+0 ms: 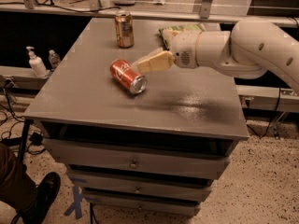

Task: Knock coke can over

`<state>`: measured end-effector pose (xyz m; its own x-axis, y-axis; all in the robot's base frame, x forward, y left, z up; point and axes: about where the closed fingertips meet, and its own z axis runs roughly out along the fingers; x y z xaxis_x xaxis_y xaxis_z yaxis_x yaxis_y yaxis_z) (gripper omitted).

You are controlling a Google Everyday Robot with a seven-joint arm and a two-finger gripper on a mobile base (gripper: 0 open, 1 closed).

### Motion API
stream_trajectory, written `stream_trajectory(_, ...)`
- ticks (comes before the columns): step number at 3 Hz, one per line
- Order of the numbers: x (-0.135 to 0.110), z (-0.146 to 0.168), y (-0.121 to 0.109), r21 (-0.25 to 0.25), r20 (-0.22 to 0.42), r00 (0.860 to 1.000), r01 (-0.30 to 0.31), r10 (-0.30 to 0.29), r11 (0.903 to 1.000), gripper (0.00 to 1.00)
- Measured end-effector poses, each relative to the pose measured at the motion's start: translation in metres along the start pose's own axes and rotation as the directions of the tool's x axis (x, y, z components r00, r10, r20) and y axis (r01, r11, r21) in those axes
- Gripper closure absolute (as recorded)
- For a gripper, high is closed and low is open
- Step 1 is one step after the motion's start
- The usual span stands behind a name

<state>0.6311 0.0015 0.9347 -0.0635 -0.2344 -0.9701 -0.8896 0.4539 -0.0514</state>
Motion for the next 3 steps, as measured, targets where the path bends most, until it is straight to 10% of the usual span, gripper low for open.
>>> stream_trajectory(3,0.034,-0.082,-0.002,0.089,-0.055,0.997,-0.045,0.051,0.9950,0.00)
